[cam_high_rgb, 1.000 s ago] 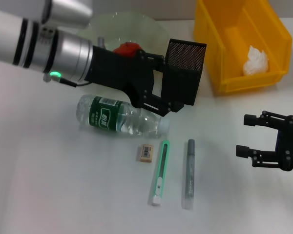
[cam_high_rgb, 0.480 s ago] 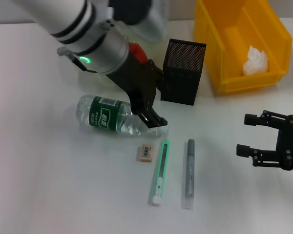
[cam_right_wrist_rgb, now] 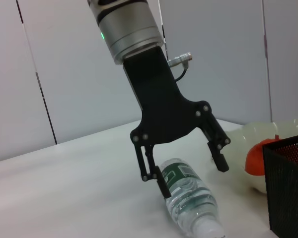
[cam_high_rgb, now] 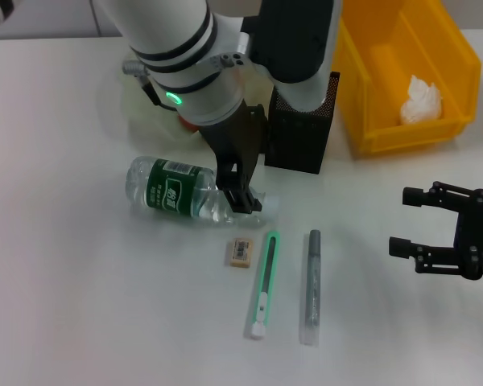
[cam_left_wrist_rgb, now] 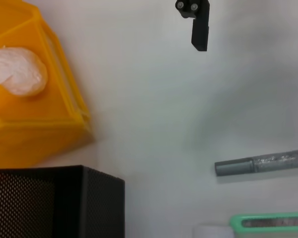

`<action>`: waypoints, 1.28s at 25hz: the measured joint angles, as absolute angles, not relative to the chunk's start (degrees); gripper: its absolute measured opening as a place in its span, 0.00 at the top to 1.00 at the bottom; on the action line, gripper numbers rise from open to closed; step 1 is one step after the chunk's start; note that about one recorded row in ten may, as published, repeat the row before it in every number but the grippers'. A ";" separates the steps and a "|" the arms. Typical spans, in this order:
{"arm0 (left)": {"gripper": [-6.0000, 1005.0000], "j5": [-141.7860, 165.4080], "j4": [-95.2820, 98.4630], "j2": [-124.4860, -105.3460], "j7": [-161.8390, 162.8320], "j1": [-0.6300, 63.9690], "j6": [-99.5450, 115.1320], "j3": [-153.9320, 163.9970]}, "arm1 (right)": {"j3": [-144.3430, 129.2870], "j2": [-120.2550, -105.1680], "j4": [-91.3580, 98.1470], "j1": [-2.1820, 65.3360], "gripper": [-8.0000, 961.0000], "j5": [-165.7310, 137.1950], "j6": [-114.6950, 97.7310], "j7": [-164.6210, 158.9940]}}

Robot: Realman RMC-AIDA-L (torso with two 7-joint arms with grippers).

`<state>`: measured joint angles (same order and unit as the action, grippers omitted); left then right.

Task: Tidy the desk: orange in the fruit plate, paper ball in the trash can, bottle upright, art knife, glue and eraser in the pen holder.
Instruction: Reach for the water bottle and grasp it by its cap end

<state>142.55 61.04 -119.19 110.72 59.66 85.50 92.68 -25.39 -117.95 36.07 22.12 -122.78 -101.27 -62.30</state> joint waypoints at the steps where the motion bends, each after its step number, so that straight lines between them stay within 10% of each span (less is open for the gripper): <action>1: 0.20 142.63 61.06 -119.18 110.76 59.78 85.48 92.87 | -25.40 -117.95 36.06 22.13 0.13 -122.78 -101.24 -62.29; 32: 0.22 140.69 55.47 -119.17 110.10 60.15 80.43 97.06 | -26.08 -117.97 35.59 23.27 0.13 -122.78 -98.10 -62.58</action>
<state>140.69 55.47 -119.17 110.10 60.15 80.43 97.06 -26.08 -117.97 35.59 23.27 -122.78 -98.10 -62.58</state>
